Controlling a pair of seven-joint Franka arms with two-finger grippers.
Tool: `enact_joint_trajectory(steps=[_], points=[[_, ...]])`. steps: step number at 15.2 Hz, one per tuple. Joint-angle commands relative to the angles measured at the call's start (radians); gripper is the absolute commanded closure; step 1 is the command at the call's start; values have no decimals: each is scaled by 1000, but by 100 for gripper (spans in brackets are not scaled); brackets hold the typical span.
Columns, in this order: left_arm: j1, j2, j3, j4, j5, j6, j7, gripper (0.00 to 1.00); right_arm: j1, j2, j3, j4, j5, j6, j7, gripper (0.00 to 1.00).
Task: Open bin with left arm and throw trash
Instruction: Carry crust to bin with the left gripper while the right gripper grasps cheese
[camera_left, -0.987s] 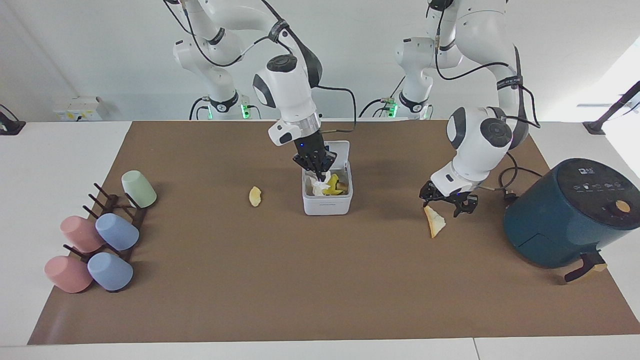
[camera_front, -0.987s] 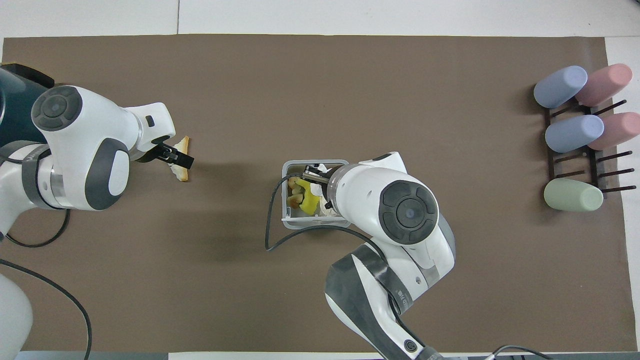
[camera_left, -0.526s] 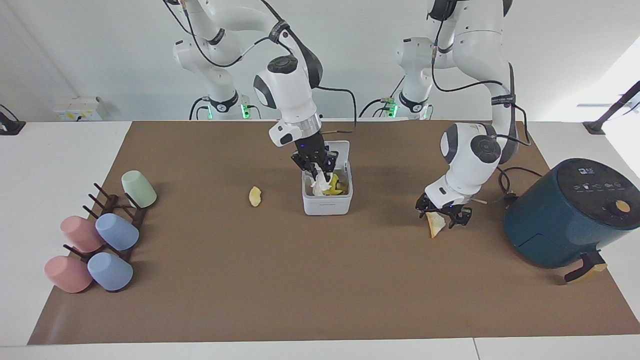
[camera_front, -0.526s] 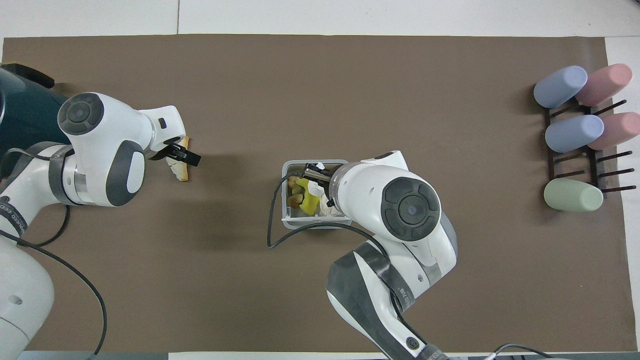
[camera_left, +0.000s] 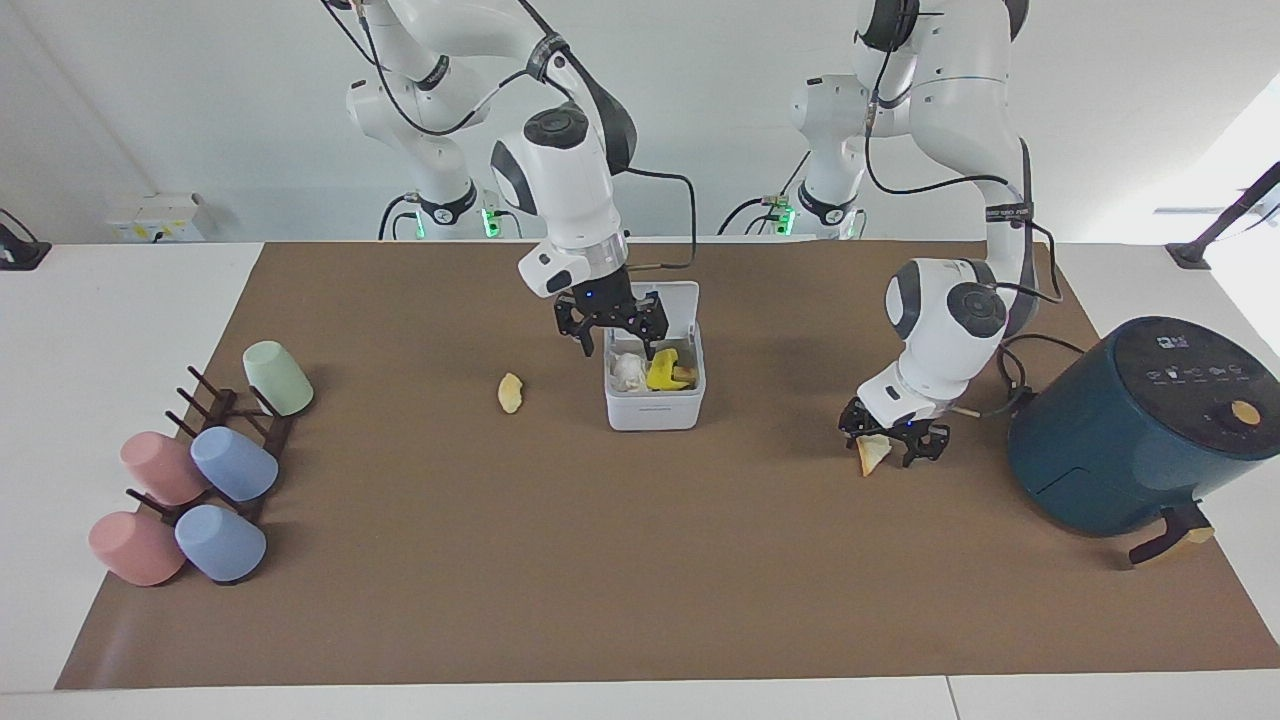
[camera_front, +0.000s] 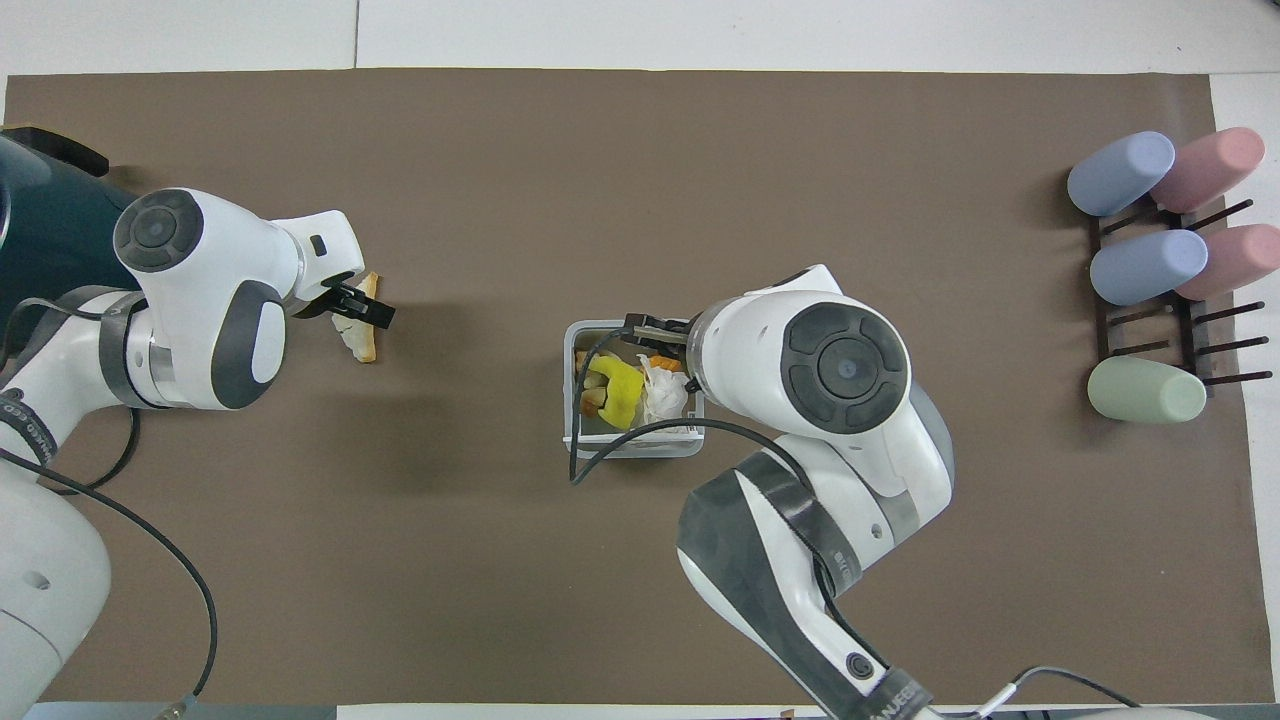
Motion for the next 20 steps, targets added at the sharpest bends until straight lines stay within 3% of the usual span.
enact_joint_trajectory(steps=[1,5,8,9,11,15,20], points=[[6,6,-4,-7,23,26,6,22,-103,-3,11,-43,-28,-6,-184,0],[6,6,-4,-9,23,20,6,58,-228,-40,14,-220,-28,102,-376,0],[8,4,-4,-4,23,14,6,87,-231,24,12,-260,-26,182,-385,0],[8,4,-4,-3,23,12,6,91,-231,46,12,-264,-26,188,-391,0],[10,4,-4,3,23,3,4,99,-230,55,12,-290,-28,195,-393,0],[14,7,-4,46,22,-50,-7,100,-231,35,12,-332,-28,175,-405,0],[-9,10,-13,247,-29,-303,-158,100,-230,26,11,-335,-32,119,-439,0]])
